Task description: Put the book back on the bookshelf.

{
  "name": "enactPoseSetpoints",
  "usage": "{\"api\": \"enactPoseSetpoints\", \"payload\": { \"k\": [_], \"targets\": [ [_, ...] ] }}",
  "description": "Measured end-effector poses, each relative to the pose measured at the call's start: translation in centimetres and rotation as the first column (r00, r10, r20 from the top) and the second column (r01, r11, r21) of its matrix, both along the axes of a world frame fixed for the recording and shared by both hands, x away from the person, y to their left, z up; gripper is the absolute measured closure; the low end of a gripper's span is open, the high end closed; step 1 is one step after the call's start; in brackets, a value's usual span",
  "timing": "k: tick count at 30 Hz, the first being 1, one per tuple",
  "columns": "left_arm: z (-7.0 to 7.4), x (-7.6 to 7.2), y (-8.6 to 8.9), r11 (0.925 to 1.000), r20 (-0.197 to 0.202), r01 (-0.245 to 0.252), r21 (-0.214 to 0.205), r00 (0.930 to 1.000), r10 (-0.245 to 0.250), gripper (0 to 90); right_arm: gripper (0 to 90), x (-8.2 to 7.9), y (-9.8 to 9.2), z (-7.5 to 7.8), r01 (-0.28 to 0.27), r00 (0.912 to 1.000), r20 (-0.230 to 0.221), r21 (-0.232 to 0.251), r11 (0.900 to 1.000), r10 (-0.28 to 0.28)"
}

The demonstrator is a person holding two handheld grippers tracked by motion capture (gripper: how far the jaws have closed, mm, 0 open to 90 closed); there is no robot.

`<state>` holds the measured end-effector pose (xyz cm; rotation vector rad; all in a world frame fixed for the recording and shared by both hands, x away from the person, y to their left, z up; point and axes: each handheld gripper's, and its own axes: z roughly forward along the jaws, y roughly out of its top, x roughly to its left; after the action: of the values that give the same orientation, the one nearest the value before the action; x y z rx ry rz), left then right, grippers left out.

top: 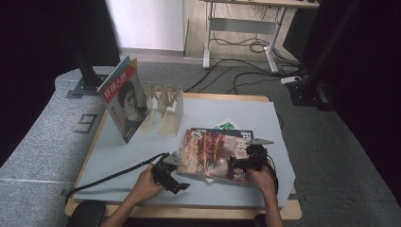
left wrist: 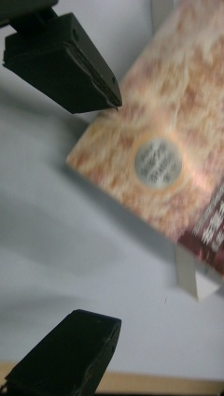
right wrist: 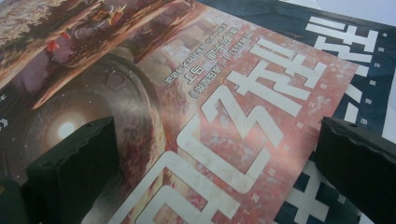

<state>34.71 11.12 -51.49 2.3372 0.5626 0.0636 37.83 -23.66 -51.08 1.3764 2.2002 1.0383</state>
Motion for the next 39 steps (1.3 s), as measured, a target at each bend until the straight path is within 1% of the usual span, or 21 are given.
{"api": "enactPoseSetpoints", "payload": {
  "k": [1, 2, 5, 7, 8, 9, 11, 13, 15, 17, 19, 21, 24, 28, 30, 31, 33, 34, 37, 39],
  "targets": [
    [0.0, 0.3, 0.0, 0.9999, 0.003, -0.012, -0.004, 0.9999, 0.012, 0.0, 0.1, -0.1, 0.0, 0.0, 0.001, 1.0000, -0.003, 0.000, 1.0000, -0.001],
    [0.0, 0.8, 0.1, 0.9995, -0.003, -0.026, -0.016, 0.9997, 0.026, 0.0, 0.1, -0.2, 0.1, 0.0, 0.001, 1.0000, -0.006, -0.002, 1.0000, -0.001],
    [-0.4, 1.6, 0.0, 0.9983, -0.033, -0.049, -0.030, 0.9983, 0.048, 0.0, 0.1, -0.2, 0.1, 0.1, -0.003, 1.0000, -0.009, -0.006, 1.0000, 0.003],
    [-0.7, 1.8, -0.1, 0.9982, -0.060, -0.044, -0.041, 0.9973, 0.041, 0.0, 0.0, -0.1, 0.0, 0.1, -0.006, 0.9999, -0.011, -0.005, 1.0000, 0.006],
    [-0.8, 1.7, -0.2, 0.9982, -0.069, -0.038, -0.046, 0.9970, 0.035, 0.0, 0.0, 0.0, 0.0, 0.1, -0.007, 0.9999, -0.009, -0.006, 1.0000, 0.007],
    [-0.8, 1.5, -0.3, 0.9986, -0.070, -0.033, -0.041, 0.9971, 0.030, 0.0, 0.0, 0.1, 0.0, 0.1, -0.008, 0.9999, -0.010, -0.008, 0.9999, 0.008],
    [-0.8, 1.2, -0.5, 0.9992, -0.060, -0.026, -0.031, 0.9979, 0.024, 0.0, 0.0, 0.3, 0.1, 0.1, -0.010, 0.9999, -0.009, -0.011, 0.9999, 0.010],
    [-0.6, 0.9, -0.5, 0.9988, -0.064, -0.024, -0.044, 0.9977, 0.021, 0.0, 0.0, 0.4, 0.1, 0.1, -0.016, 0.9998, -0.009, -0.011, 0.9998, 0.016],
    [-0.4, 0.6, -0.6, 0.9992, -0.056, -0.021, -0.034, 0.9983, 0.019, 0.0, 0.0, 0.6, 0.2, 0.1, -0.020, 0.9998, -0.007, -0.013, 0.9997, 0.020],
    [-0.3, 0.2, -0.7, 0.9998, -0.046, -0.013, -0.012, 0.9989, 0.013, 0.0, 0.0, 0.7, 0.3, 0.2, -0.023, 0.9997, -0.008, -0.015, 0.9996, 0.023],
    [-0.4, -0.3, -0.8, 1.0000, -0.046, 0.002, 0.002, 0.9989, -0.002, 0.0, 0.0, 0.9, 0.4, 0.2, -0.030, 0.9995, -0.010, -0.016, 0.9994, 0.030],
    [-0.5, -0.8, -0.9, 0.9998, -0.053, 0.019, 0.009, 0.9984, -0.019, 0.0, 0.0, 1.1, 0.6, 0.2, -0.035, 0.9993, -0.013, -0.017, 0.9992, 0.035],
    [-0.7, -1.8, -1.2, 0.9990, -0.070, 0.044, 0.007, 0.9966, -0.044, 0.0, 0.0, 1.4, 0.9, 0.3, -0.045, 0.9988, -0.017, -0.020, 0.9988, 0.045],
    [-0.8, -3.2, -1.5, 0.9977, -0.063, 0.068, 0.006, 0.9958, -0.068, 0.0, 0.0, 1.8, 1.3, 0.2, -0.053, 0.9985, -0.016, -0.023, 0.9983, 0.052],
    [-0.7, -3.5, -1.4, 0.9967, -0.066, 0.079, 0.019, 0.9948, -0.078, 0.0, 0.0, 2.0, 1.5, 0.2, -0.057, 0.9983, -0.010, -0.020, 0.9982, 0.057],
    [-0.6, -3.6, -1.2, 0.9963, -0.061, 0.080, 0.031, 0.9951, -0.078, 0.0, 0.0, 2.0, 1.5, 0.2, -0.060, 0.9981, -0.011, -0.021, 0.9979, 0.060],
    [-0.5, -3.4, -0.6, 0.9970, -0.038, 0.057, 0.052, 0.9978, -0.055, 0.0, 1.9, 1.9, 1.3, 0.2, -0.059, 0.9982, -0.008, -0.012, 0.9982, 0.059],
    [-0.5, -3.2, -0.2, 0.9978, -0.031, 0.042, 0.052, 0.9987, -0.040, 0.0, 2.3, 1.8, 1.1, 0.3, -0.057, 0.9983, -0.007, -0.007, 0.9983, 0.057],
    [-0.2, -2.1, 0.9, 0.9992, -0.024, -0.003, 0.041, 0.9997, 0.004, 0.0, 1.7, 1.3, 0.7, 0.3, -0.043, 0.9991, -0.004, -0.013, 0.9990, 0.043],
    [0.2, -1.4, 1.4, 0.9990, -0.003, -0.028, 0.035, 0.9996, 0.028, 0.0, 1.7, 0.8, 0.4, 0.3, -0.036, 0.9993, 0.003, -0.019, 0.9992, 0.036]
  ]
}}
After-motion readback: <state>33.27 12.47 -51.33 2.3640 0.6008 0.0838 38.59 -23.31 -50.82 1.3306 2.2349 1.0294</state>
